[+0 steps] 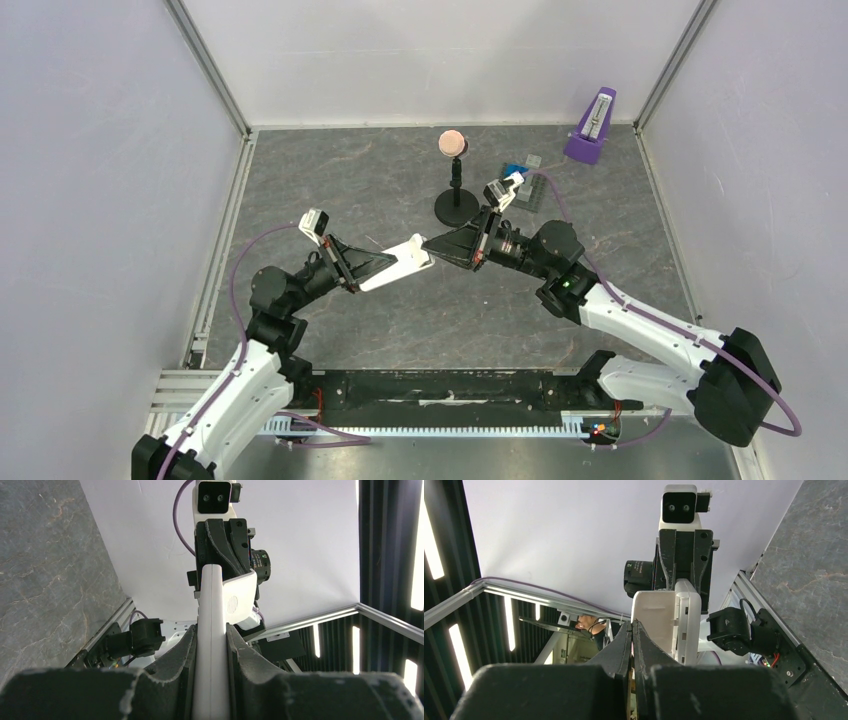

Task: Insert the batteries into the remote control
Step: Load the battery cover into the remote control.

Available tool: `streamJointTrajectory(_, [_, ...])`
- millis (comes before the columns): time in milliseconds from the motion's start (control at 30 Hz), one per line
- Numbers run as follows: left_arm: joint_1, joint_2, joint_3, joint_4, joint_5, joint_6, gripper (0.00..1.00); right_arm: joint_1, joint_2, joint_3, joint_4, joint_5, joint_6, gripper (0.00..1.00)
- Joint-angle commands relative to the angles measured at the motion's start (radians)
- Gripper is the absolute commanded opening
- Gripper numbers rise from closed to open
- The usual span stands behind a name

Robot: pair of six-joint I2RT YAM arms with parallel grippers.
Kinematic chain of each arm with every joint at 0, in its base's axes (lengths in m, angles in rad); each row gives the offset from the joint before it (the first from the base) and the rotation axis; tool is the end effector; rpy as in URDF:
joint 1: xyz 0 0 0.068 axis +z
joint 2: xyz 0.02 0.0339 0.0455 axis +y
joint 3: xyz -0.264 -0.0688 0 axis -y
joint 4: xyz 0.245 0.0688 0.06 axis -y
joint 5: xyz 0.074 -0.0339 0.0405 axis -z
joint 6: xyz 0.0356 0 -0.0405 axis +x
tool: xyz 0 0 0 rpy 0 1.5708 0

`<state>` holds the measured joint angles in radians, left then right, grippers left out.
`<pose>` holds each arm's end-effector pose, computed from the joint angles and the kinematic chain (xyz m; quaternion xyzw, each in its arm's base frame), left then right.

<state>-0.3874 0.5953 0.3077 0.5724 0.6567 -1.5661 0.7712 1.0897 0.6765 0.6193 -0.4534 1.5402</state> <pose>0.1320 -0.0773 0.2783 -0.1009 0.6153 -0.7360 0.2638 0.1684 0.1855 0.3258 0.0688 0.6350 0.7492 0.1753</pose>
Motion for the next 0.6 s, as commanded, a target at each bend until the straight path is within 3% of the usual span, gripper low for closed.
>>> streamJointTrajectory(0, [0.003, -0.011, 0.019, 0.067, 0.026, -0.04, 0.02, -0.009, 0.002, -0.009, -0.05, -0.008, -0.042, 0.0])
streamJointTrajectory(567, [0.003, 0.002, 0.025, 0.097, 0.019, -0.07, 0.02, -0.009, -0.008, 0.028, -0.316, 0.067, -0.207, 0.06])
